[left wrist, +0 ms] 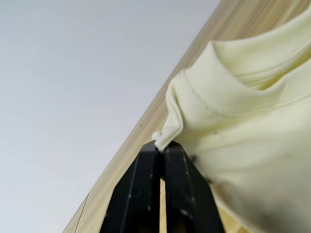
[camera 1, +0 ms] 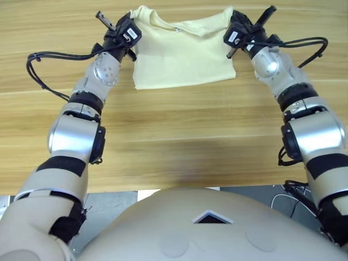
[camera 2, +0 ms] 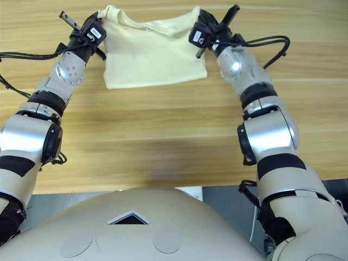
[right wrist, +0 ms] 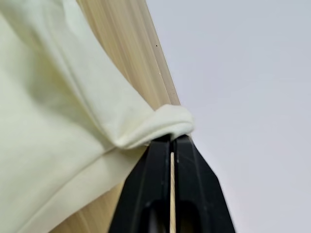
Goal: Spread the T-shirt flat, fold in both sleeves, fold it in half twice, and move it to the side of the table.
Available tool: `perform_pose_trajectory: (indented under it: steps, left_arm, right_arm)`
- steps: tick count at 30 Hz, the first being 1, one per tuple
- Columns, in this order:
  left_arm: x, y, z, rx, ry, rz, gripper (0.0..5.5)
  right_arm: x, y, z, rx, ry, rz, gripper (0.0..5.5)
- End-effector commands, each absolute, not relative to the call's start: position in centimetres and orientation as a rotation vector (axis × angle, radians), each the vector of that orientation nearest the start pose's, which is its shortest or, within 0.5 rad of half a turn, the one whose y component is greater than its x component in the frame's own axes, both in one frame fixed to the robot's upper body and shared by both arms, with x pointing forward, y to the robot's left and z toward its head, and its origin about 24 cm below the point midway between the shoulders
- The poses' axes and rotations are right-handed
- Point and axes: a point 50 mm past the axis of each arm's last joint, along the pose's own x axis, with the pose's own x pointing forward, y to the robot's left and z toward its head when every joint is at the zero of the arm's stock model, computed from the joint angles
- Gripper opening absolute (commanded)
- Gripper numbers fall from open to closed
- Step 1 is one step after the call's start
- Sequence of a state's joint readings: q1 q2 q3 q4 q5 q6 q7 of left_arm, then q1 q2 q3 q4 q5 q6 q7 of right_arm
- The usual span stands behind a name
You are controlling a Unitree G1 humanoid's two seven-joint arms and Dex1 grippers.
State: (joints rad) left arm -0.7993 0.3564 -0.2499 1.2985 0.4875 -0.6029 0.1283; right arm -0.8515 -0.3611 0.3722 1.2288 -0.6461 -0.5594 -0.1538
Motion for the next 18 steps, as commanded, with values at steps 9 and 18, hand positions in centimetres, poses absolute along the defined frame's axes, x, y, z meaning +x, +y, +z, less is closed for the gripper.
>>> perform_pose_trajectory:
  steps: [9,18]
  left_arm:
    - [36.5,17.1,4.4,0.926,-0.015,-0.332,0.93]
    - [36.3,21.6,3.4,0.910,0.214,-0.078,2.19]
  right_arm:
    - [38.1,-14.5,7.8,-1.085,-0.199,0.323,1.03]
    - [37.2,-11.9,6.8,-1.057,-0.261,0.413,2.44]
